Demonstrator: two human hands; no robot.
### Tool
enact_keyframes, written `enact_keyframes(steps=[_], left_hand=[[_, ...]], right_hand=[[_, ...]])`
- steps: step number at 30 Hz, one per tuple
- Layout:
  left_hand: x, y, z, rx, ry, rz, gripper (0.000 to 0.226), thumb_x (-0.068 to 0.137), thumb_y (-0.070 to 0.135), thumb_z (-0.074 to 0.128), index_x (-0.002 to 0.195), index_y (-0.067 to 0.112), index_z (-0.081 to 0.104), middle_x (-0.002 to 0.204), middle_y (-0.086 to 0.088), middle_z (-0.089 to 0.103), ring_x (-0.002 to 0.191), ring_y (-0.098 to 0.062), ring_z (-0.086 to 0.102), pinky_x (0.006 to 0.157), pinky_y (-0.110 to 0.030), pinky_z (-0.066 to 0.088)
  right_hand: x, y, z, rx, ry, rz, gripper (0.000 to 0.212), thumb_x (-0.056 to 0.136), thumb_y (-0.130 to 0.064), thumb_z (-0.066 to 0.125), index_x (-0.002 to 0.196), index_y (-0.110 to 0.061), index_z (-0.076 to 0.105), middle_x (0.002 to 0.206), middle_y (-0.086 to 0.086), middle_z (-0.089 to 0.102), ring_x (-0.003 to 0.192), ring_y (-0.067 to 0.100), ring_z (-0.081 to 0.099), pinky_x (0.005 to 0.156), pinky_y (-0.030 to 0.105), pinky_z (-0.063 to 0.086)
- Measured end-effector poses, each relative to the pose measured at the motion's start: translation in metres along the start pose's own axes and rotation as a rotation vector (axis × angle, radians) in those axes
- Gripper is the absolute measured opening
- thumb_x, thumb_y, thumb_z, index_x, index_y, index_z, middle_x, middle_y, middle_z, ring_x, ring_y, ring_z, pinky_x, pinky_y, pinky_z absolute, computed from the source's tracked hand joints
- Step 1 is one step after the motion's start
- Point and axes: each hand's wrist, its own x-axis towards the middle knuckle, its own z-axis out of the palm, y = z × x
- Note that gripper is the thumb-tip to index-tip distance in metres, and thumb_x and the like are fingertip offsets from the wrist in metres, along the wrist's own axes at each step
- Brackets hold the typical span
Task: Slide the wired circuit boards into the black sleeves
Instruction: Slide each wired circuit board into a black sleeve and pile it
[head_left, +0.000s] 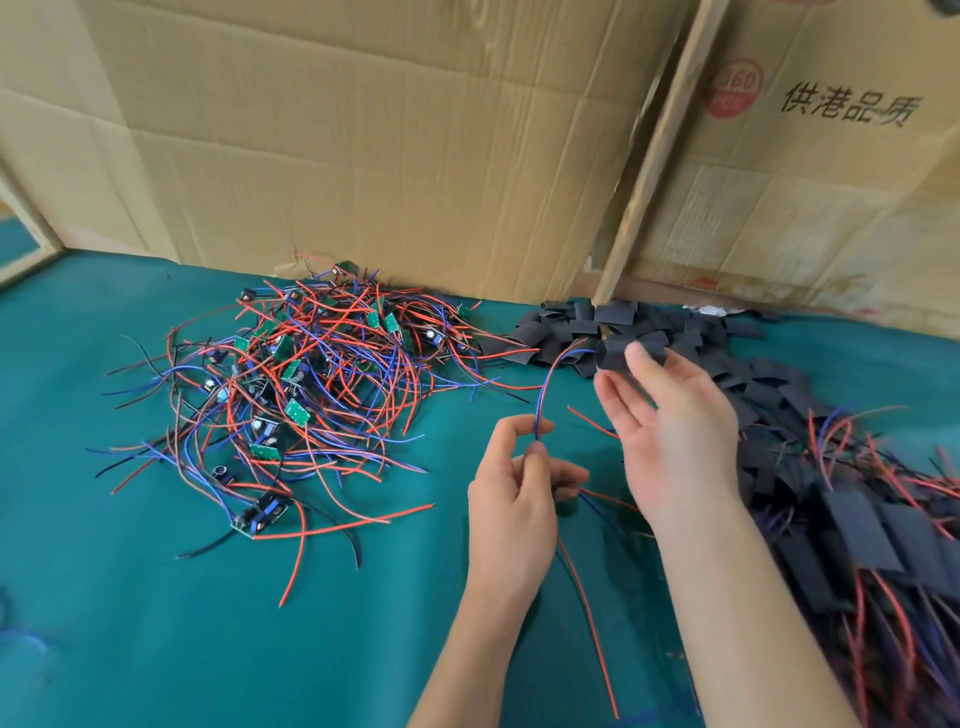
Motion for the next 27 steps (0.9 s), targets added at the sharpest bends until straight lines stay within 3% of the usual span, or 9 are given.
enact_keyframes(steps=[7, 16, 23, 27], left_hand=[[-0.001, -0.005, 0.000, 0.067, -0.022, 0.033, 0.028, 0.107, 0.013, 0.041, 0.099, 0.034, 0.058, 0.076, -0.004, 0.077, 0.068, -0.018, 0.070, 0.072, -0.023, 0.056], [-0.002, -0.004, 0.000, 0.072, -0.038, 0.021, 0.027, 0.107, 0.012, 0.041, 0.100, 0.031, 0.059, 0.077, -0.006, 0.076, 0.066, -0.016, 0.068, 0.071, -0.024, 0.055], [-0.002, -0.003, -0.001, 0.086, -0.035, 0.022, 0.031, 0.106, 0.012, 0.040, 0.096, 0.035, 0.058, 0.075, -0.005, 0.076, 0.065, -0.018, 0.068, 0.070, -0.029, 0.056], [-0.003, -0.001, -0.001, 0.059, -0.017, 0.007, 0.031, 0.106, 0.012, 0.040, 0.096, 0.036, 0.057, 0.075, -0.005, 0.076, 0.062, -0.017, 0.068, 0.059, -0.015, 0.047]], right_hand=[[0.006, 0.001, -0.004, 0.037, 0.082, 0.008, 0.031, 0.091, -0.001, 0.073, 0.113, -0.005, 0.052, 0.086, 0.009, 0.069, 0.088, 0.030, 0.074, 0.089, 0.038, 0.062], [0.011, -0.002, -0.012, 0.009, 0.052, 0.083, 0.017, 0.091, -0.005, 0.074, 0.098, -0.004, 0.059, 0.092, 0.018, 0.067, 0.087, 0.030, 0.078, 0.074, 0.030, 0.062], [0.016, -0.017, -0.024, -0.092, -0.003, 0.079, 0.023, 0.089, -0.005, 0.074, 0.105, -0.007, 0.058, 0.099, 0.019, 0.067, 0.077, 0.024, 0.075, 0.074, 0.029, 0.061], [0.014, -0.015, -0.026, -0.048, 0.034, 0.092, 0.020, 0.088, -0.006, 0.075, 0.104, -0.002, 0.064, 0.097, 0.018, 0.070, 0.084, 0.026, 0.075, 0.077, 0.029, 0.061]])
